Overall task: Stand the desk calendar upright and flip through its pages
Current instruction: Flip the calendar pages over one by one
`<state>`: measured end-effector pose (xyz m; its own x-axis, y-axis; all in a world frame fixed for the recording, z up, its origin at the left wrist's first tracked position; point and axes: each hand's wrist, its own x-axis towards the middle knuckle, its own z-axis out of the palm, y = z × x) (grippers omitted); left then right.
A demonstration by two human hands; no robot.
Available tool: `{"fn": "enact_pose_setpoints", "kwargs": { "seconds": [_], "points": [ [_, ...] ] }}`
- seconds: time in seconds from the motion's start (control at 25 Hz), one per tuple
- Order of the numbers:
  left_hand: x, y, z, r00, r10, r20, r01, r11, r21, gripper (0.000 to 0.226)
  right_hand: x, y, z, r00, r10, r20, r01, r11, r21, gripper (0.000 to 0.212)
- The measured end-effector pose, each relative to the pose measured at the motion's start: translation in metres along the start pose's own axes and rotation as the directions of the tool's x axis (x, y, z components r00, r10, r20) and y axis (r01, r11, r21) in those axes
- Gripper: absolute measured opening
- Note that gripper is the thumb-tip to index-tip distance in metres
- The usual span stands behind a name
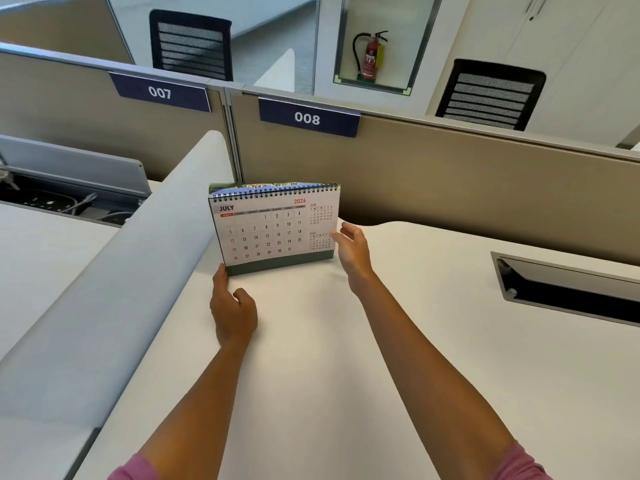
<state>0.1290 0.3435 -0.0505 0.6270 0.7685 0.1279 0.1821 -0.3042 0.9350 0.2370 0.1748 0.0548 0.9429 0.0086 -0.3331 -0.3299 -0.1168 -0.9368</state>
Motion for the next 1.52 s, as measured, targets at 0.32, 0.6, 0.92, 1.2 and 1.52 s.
{"fn": "enact_pose_setpoints", "kwargs": {
  "seconds": [0.32, 0.6, 0.92, 1.2, 1.52],
  "points": [
    [-0.001, 0.000, -0.001, 1.000, -0.009, 0.004, 0.009, 1.000, -0.008, 0.066, -0.020, 0.019, 0.008, 0.997, -0.049, -0.053, 0.046, 0.997, -0.061, 0.042],
    [0.000, 0.001, -0.001, 1.000, -0.003, 0.008, 0.003, 1.000, -0.018, 0.066, -0.022, 0.026, -0.002, 0.977, -0.122, -0.176, 0.121, 0.993, -0.020, 0.026],
    [-0.001, 0.002, -0.003, 1.000, 0.008, 0.012, -0.008, 1.000, -0.020, 0.064, -0.026, 0.029, -0.009, 0.998, -0.056, -0.037, 0.061, 0.989, 0.138, 0.023],
    [-0.003, 0.002, -0.005, 0.999, 0.006, 0.044, -0.005, 1.000, -0.009, 0.054, -0.040, 0.006, -0.015, 0.968, -0.049, 0.247, -0.104, 0.817, 0.568, 0.020],
    [-0.003, 0.002, -0.004, 1.000, -0.003, 0.025, 0.001, 0.996, 0.090, 0.052, -0.054, -0.023, -0.017, 0.912, -0.166, 0.376, -0.178, 0.666, 0.725, 0.060]
  ]
}}
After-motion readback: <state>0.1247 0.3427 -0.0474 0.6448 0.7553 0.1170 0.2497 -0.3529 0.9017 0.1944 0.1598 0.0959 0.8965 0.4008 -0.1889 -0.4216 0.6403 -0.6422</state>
